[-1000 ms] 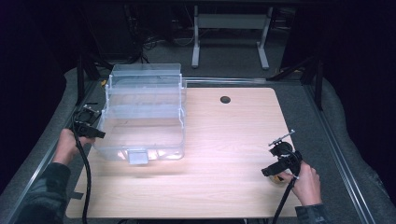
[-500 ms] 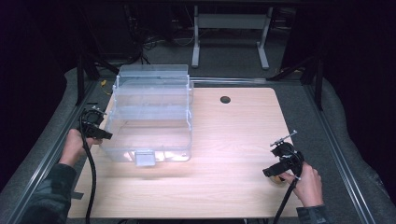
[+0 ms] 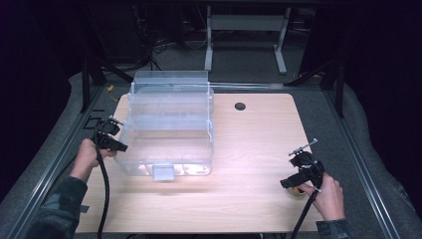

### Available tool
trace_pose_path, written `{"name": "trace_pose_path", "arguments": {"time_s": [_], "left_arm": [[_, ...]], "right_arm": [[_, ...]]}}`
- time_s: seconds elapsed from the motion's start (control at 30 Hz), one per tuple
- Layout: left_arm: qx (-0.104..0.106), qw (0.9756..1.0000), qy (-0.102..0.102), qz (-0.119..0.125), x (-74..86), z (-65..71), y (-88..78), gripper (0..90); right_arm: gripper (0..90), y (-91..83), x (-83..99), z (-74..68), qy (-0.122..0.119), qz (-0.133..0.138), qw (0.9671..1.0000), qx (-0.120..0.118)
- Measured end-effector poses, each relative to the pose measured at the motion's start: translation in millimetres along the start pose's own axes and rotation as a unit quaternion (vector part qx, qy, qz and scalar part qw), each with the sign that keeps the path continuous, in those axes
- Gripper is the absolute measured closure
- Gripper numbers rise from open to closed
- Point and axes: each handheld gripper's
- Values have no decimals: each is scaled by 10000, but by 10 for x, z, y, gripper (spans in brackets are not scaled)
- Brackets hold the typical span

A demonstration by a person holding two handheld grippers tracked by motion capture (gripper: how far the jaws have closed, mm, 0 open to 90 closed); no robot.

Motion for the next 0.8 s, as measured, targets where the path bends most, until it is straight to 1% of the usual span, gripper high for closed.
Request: {"name": "trace_pose_path", "arguments": {"time_s": [0.07,0.17,0.3,0.4,0.43,0.53,0.57,0.6,0.67,0.7,0.73,0.8], "left_arm": [[19,10000,40,-54,-31,52,4,747],[16,9999,81,-63,-49,92,7,745],[40,9998,160,-65,-82,193,12,741],[53,9998,187,-57,-95,228,15,738],[66,9997,244,-61,-114,267,19,737],[86,9995,300,-107,-141,326,20,732],[86,9995,300,-107,-141,326,20,732],[90,9995,279,-108,-157,368,25,731],[85,9995,278,-124,-164,387,24,730],[94,9994,313,-116,-174,418,26,729],[92,9995,301,-92,-176,440,28,726],[96,9994,332,-87,-179,450,27,722]], "right_arm": [[55,-1,1,-8,-35,-29,10000,7],[55,-16,12,-1,-25,-5,10000,42],[55,-37,37,42,29,11,10000,45],[55,-46,49,48,48,27,10000,76],[55,-50,54,57,62,25,10000,55],[55,-64,68,67,69,29,9999,90],[55,-64,68,67,69,29,9999,90],[56,-74,83,74,86,30,9999,54],[56,-80,94,81,83,38,9999,106],[56,-84,100,84,104,36,9999,80],[56,-86,105,90,102,52,9999,56],[56,-94,112,97,106,67,9999,62]]}}
Point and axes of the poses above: each handheld gripper's, and its own axes: y roughly forward along the jaws, x roughly out of its underside, z roughly to its right, and after that the axes turned 10 degrees about y, right-handed
